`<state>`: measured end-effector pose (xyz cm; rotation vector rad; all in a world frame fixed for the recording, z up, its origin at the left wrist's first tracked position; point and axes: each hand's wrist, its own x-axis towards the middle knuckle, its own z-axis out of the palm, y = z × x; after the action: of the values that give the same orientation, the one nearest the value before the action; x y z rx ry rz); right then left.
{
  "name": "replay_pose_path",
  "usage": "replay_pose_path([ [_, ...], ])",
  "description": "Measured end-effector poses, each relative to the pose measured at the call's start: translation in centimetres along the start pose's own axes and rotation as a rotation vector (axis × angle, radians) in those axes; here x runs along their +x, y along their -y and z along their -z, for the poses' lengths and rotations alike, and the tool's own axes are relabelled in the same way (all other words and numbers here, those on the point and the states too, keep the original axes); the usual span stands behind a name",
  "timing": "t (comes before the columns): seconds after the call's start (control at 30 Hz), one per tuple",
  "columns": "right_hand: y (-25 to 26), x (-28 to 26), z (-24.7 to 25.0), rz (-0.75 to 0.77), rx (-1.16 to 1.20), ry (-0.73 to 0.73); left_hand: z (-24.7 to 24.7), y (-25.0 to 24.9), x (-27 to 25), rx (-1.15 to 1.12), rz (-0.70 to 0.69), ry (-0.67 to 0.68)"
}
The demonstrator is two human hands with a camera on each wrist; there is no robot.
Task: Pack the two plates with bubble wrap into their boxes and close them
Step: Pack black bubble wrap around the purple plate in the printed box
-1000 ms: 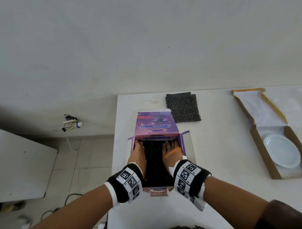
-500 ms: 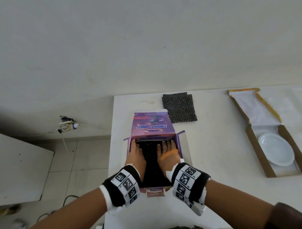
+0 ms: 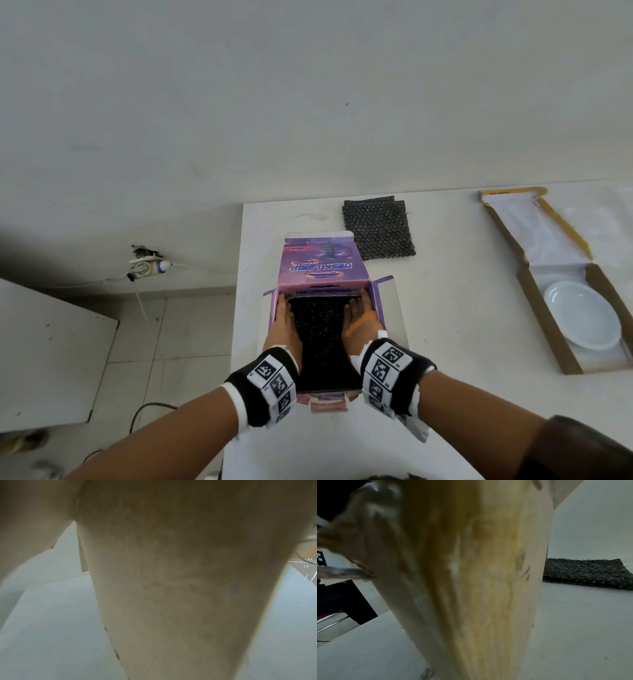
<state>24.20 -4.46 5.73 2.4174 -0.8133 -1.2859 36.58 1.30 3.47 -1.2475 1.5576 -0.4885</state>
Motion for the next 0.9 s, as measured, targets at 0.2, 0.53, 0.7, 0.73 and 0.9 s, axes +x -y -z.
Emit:
replay_pose_path([
  [0.2, -0.7, -1.2, 1.9, 0.061, 0.096, 0.048, 1.7, 1.4, -1.8, -0.276, -0.192, 0.079],
  [0.53, -7.3, -7.4, 2.0, 0.02, 1.149, -0.739, 6.4, 6.8, -1.0, -1.197, 0.042, -0.32],
  [0.7, -10.4, -6.5, -1.1, -0.048, 1.391, -0.896, 9.6, 7.8, 1.0, -1.609, 0.219, -0.473],
  [0.73, -11.0, -6.3, -1.7, -0.069, 1.419, -0.904, 10.3, 7.9, 1.3, -1.654, 0.236, -0.5],
  [0.9, -14.4, -3.8, -5.6, -0.14, 1.567, -0.812, 15.0, 8.0, 2.3, -1.784, 0.343, -0.587],
])
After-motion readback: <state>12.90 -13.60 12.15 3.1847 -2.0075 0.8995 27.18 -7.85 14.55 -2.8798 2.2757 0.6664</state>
